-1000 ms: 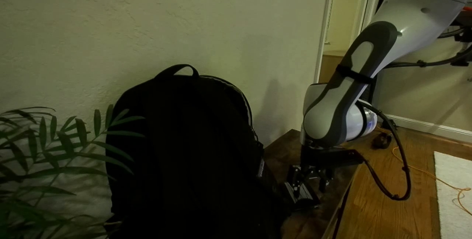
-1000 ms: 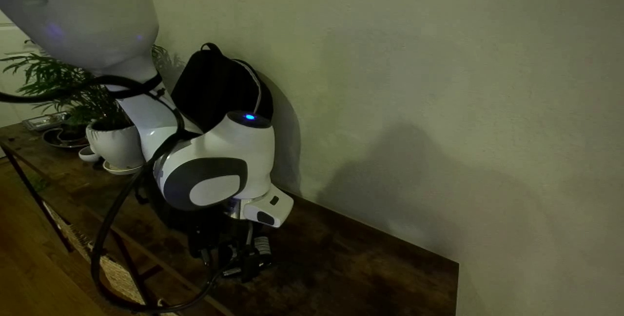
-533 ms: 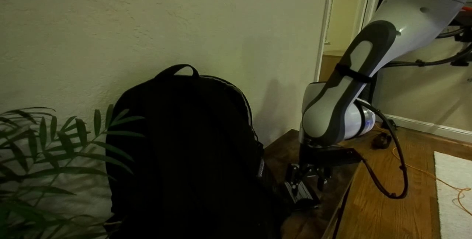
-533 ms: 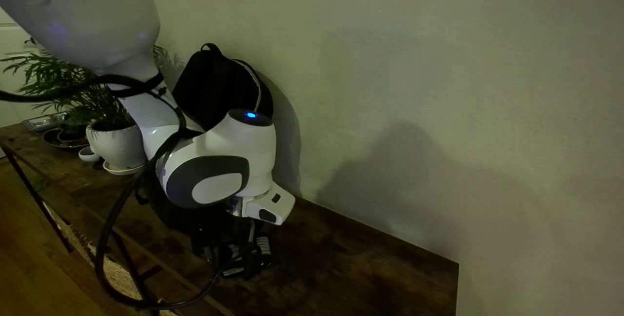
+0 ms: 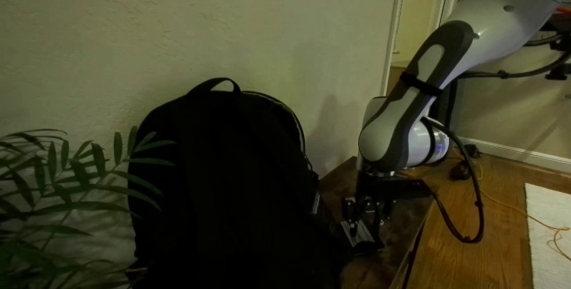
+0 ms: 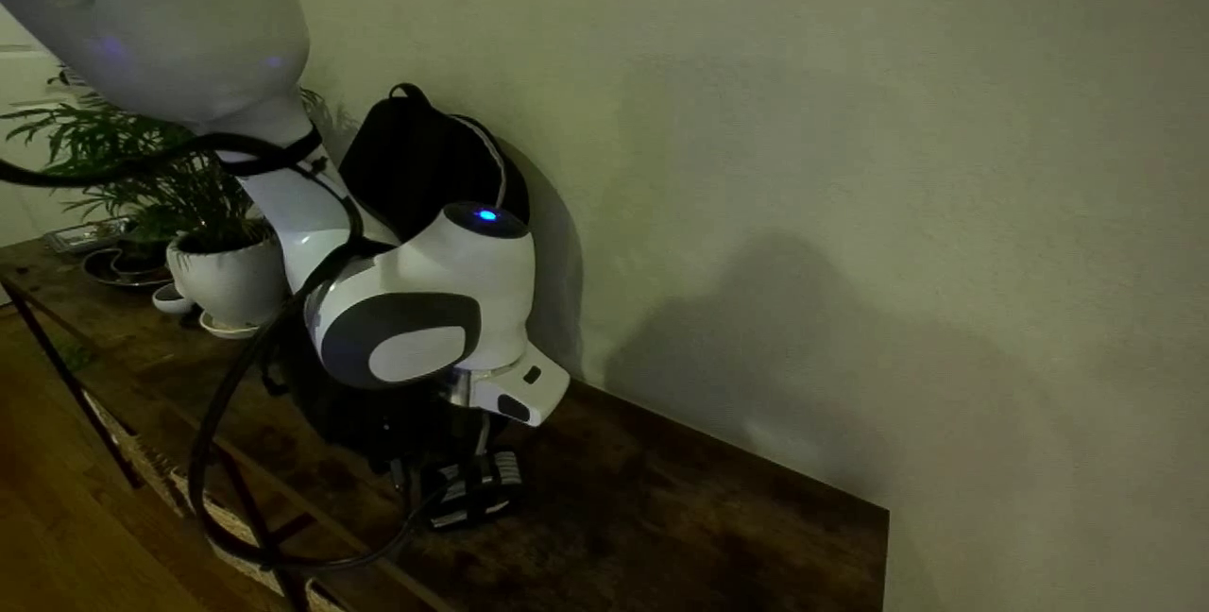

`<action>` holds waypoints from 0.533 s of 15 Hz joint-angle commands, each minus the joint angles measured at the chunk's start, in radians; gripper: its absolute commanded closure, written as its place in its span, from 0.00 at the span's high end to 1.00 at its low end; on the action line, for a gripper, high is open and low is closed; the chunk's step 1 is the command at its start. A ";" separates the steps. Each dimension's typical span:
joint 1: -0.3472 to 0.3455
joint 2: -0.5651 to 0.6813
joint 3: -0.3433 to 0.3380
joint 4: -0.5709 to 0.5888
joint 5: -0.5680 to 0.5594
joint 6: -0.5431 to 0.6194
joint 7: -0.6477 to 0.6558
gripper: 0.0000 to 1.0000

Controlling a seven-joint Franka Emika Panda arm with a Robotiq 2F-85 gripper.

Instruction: Put the wallet in the bag

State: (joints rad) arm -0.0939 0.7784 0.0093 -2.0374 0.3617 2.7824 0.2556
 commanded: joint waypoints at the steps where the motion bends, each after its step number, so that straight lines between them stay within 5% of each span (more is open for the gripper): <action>1: -0.028 0.008 0.019 -0.009 0.049 0.034 0.017 0.34; 4: -0.079 0.025 0.035 -0.016 0.096 0.071 -0.011 0.16; 5: -0.106 0.034 0.049 -0.017 0.113 0.094 -0.029 0.32; 7: -0.152 0.051 0.077 -0.013 0.139 0.136 -0.054 0.31; 8: -0.177 0.059 0.096 -0.011 0.149 0.154 -0.069 0.54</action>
State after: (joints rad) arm -0.1899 0.8034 0.0466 -2.0404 0.4697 2.8593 0.2366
